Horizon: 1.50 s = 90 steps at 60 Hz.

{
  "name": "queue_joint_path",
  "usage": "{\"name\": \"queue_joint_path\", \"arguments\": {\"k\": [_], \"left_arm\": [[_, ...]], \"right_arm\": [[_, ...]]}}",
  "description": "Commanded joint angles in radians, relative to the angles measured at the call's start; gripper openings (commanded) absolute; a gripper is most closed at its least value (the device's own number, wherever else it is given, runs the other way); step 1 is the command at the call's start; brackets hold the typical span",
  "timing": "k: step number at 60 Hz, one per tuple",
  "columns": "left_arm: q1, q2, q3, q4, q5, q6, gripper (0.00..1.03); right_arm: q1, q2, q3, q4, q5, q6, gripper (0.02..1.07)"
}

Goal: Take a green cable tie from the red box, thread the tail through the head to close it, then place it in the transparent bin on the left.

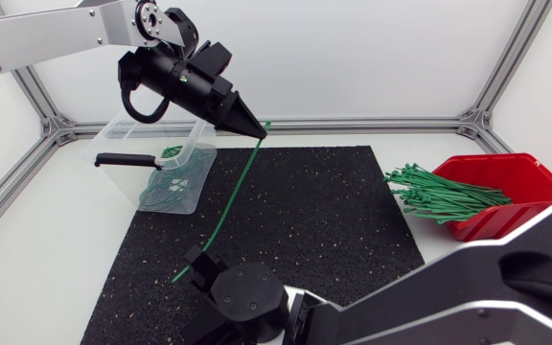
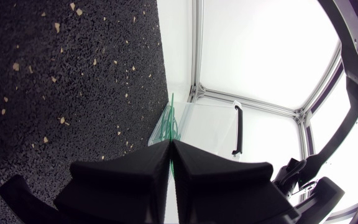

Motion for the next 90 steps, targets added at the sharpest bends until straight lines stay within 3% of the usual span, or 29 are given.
{"name": "queue_joint_path", "arguments": {"k": [1,24,45,68,90], "left_arm": [[-0.006,-0.004,-0.022,-0.002,0.001,0.002,0.03],[0.0,-0.045,-0.072,0.027,-0.002,0.012,0.03],[0.026,-0.193,-0.223,0.096,0.024,0.03,0.03],[0.01,-0.265,-0.304,0.125,0.024,0.005,0.03],[-0.003,-0.34,-0.382,0.176,0.019,-0.05,0.03]], "right_arm": [[-0.002,-0.021,0.016,0.009,0.011,0.0,0.12],[-0.02,-0.109,0.056,-0.039,0.023,0.095,0.07],[-0.02,-0.276,0.129,-0.508,0.017,0.5,0.07],[-0.071,-0.423,0.097,-0.784,-0.04,0.736,0.07],[-0.086,-0.521,0.005,-0.792,-0.084,0.84,0.07]]}}
